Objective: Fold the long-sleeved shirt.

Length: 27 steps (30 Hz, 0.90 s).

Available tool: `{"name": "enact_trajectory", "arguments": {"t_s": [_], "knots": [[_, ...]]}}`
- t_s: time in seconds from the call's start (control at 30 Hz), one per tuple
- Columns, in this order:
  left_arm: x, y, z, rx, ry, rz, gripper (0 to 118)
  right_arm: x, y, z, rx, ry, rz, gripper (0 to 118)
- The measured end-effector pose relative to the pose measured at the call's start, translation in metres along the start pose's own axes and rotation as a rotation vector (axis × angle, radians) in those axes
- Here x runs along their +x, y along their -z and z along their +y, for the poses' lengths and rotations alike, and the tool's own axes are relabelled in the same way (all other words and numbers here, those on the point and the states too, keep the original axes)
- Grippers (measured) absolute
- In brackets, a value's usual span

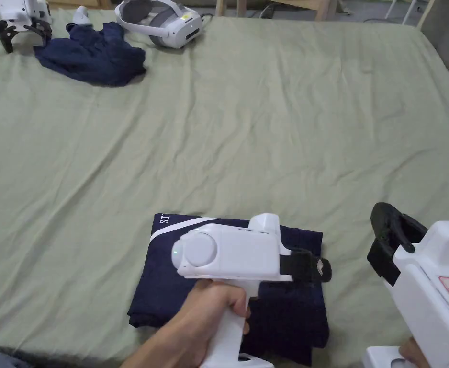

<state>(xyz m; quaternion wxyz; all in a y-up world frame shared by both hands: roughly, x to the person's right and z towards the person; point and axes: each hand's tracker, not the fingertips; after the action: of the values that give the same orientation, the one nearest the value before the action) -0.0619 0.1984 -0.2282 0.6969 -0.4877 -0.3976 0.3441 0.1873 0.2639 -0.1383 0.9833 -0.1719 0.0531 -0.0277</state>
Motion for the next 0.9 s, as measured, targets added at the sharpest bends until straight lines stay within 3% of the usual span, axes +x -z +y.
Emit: {"name": "enact_trajectory", "arguments": {"t_s": [0.07,0.13,0.23,0.3,0.37,0.43,0.5,0.53,0.57,0.6,0.63,0.67,0.77,0.9], "knots": [[0.001,-0.052,0.003,0.097,0.055,0.017,5,-0.003,0.002,0.007,0.008,0.013,0.035,0],[-0.012,-0.106,0.006,0.202,0.049,0.094,5,-0.009,0.015,0.007,-0.037,0.075,0.140,0],[-0.057,-0.174,0.011,0.291,0.017,0.178,5,-0.016,0.055,-0.013,-0.271,0.313,0.378,0],[-0.079,-0.205,0.007,0.375,-0.092,0.261,5,-0.028,0.092,-0.047,-0.478,0.403,0.536,0],[-0.095,-0.223,0.002,0.377,-0.101,0.257,5,-0.044,0.115,-0.079,-0.617,0.340,0.546,0],[-0.110,-0.234,-0.002,0.379,-0.127,0.268,5,-0.049,0.132,-0.107,-0.726,0.307,0.479,0],[-0.118,-0.234,-0.006,0.364,-0.151,0.274,9,-0.043,0.137,-0.122,-0.731,0.295,0.440,0],[-0.125,-0.233,-0.007,0.347,-0.174,0.261,19,-0.039,0.136,-0.123,-0.716,0.305,0.435,0],[-0.131,-0.228,-0.007,0.303,-0.185,0.245,48,-0.034,0.134,-0.121,-0.708,0.358,0.444,0],[-0.134,-0.221,-0.007,0.287,-0.181,0.249,80,-0.032,0.133,-0.118,-0.708,0.353,0.430,0],[-0.139,-0.214,-0.007,0.274,-0.174,0.243,104,-0.033,0.132,-0.115,-0.702,0.311,0.404,0],[-0.146,-0.202,-0.007,0.231,-0.152,0.207,110,-0.032,0.131,-0.111,-0.694,0.243,0.391,0],[-0.162,-0.179,0.005,0.152,-0.213,0.091,109,-0.027,0.131,-0.109,-0.697,0.266,0.387,0],[-0.171,-0.144,0.013,0.052,-0.231,0.095,109,-0.024,0.128,-0.109,-0.685,0.253,0.372,0]]}}
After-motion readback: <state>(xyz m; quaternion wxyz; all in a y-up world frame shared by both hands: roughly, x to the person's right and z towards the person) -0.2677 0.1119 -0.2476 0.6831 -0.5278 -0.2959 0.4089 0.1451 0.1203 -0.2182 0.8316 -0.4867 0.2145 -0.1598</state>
